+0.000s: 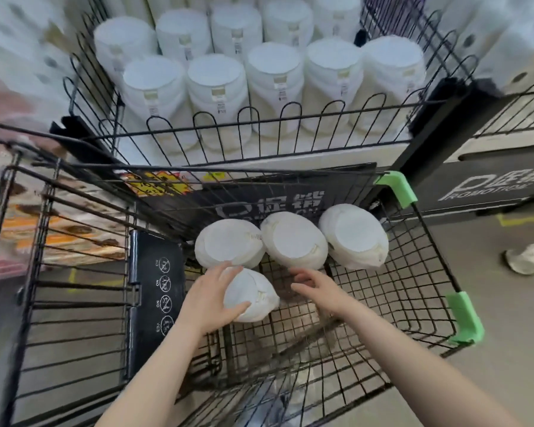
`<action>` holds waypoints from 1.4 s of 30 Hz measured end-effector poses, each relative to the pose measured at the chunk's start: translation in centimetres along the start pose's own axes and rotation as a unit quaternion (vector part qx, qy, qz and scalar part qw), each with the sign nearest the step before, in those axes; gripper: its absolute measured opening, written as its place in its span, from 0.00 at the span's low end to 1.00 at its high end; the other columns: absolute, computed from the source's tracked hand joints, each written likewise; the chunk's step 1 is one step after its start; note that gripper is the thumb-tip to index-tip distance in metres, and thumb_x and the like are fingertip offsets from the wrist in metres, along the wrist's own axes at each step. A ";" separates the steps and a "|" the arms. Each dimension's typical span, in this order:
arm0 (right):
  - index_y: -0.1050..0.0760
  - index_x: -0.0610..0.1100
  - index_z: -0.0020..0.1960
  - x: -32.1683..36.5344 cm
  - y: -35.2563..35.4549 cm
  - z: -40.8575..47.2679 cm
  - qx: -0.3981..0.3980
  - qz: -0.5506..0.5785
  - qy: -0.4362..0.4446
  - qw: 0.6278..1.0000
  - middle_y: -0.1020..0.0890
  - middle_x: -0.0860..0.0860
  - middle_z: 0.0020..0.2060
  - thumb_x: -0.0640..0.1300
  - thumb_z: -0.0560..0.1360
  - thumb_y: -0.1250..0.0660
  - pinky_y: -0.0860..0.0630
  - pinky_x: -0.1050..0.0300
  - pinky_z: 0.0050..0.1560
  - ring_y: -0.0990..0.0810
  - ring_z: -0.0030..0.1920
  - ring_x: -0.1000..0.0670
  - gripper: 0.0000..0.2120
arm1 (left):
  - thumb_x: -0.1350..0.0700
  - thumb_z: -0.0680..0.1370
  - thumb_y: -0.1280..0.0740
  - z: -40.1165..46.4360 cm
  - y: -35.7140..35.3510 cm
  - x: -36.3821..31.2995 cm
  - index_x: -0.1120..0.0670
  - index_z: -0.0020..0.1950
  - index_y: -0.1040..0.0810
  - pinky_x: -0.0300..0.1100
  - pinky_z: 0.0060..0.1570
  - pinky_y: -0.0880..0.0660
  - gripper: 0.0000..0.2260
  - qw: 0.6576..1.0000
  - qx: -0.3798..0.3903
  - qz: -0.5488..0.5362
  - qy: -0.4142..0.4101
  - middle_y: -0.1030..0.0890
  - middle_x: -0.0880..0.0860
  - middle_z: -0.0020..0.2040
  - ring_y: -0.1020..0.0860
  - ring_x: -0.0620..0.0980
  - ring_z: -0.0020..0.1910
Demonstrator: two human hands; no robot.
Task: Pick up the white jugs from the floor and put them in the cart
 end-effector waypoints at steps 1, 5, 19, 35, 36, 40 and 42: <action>0.30 0.52 0.65 0.5 1.5 -1.5 -0.013 -0.007 0.001 1.000 0.24 0.49 0.59 0.48 0.75 0.36 0.27 0.59 0.57 0.25 0.58 0.53 0.19 | 0.33 0.67 0.40 0.4 1.1 -1.8 0.48 0.70 0.34 0.48 0.64 0.32 0.35 1.000 -0.001 -0.007 -0.015 0.33 0.51 0.70 0.32 0.52 0.68; 0.27 0.51 0.62 2.2 7.9 -8.2 -0.077 -0.013 0.006 0.997 0.22 0.53 0.55 0.49 0.75 0.36 0.28 0.58 0.60 0.25 0.57 0.55 0.16 | 0.36 0.71 0.35 2.7 3.8 -9.8 0.47 0.69 0.34 0.44 0.59 0.30 0.30 0.996 0.021 0.012 -0.090 0.31 0.48 0.67 0.31 0.48 0.64; 0.24 0.50 0.54 -10.5 28.6 -32.5 -0.354 0.078 -0.049 0.931 0.21 0.57 0.44 0.42 0.75 0.35 0.31 0.63 0.52 0.24 0.44 0.61 0.08 | 0.43 0.75 0.36 5.8 -2.3 -45.5 0.49 0.61 0.29 0.44 0.48 0.26 0.17 0.942 0.087 0.030 -0.322 0.24 0.47 0.52 0.24 0.47 0.50; 0.22 0.43 0.55 -33.7 53.9 -50.0 -0.492 0.151 -0.125 0.848 0.23 0.60 0.37 0.40 0.76 0.36 0.32 0.75 0.38 0.24 0.44 0.54 0.09 | 0.47 0.75 0.34 12.0 -17.4 -84.4 0.50 0.60 0.27 0.42 0.52 0.26 0.15 0.892 0.137 -0.005 -0.431 0.23 0.48 0.52 0.25 0.43 0.47; 0.23 0.43 0.55 -34.8 55.2 -50.6 -0.496 0.155 -0.129 0.844 0.24 0.60 0.37 0.41 0.76 0.36 0.32 0.76 0.37 0.25 0.43 0.54 0.09 | 0.47 0.75 0.34 12.6 -18.1 -86.3 0.50 0.60 0.27 0.41 0.52 0.27 0.15 0.889 0.142 -0.005 -0.434 0.23 0.48 0.52 0.25 0.43 0.47; 0.23 0.44 0.53 -39.0 60.3 -52.1 -0.512 0.183 -0.139 0.828 0.24 0.59 0.37 0.40 0.76 0.36 0.32 0.75 0.36 0.25 0.42 0.55 0.08 | 0.47 0.75 0.34 15.6 -21.2 -92.9 0.50 0.62 0.27 0.40 0.51 0.27 0.17 0.881 0.164 -0.006 -0.443 0.23 0.48 0.52 0.24 0.45 0.49; 0.23 0.42 0.53 -41.0 63.6 -52.8 -0.528 0.207 -0.137 0.812 0.23 0.55 0.37 0.38 0.76 0.36 0.32 0.75 0.33 0.26 0.39 0.55 0.07 | 0.47 0.75 0.33 17.6 -22.9 -96.5 0.49 0.61 0.27 0.43 0.53 0.26 0.17 0.873 0.181 -0.006 -0.454 0.23 0.47 0.51 0.23 0.45 0.48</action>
Point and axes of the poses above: each hand's wrist, its own z-axis towards the middle knuckle, its own y-axis out of the back of the hand, x = y × z, the point moved 10 cm from there along z, towards the middle knuckle
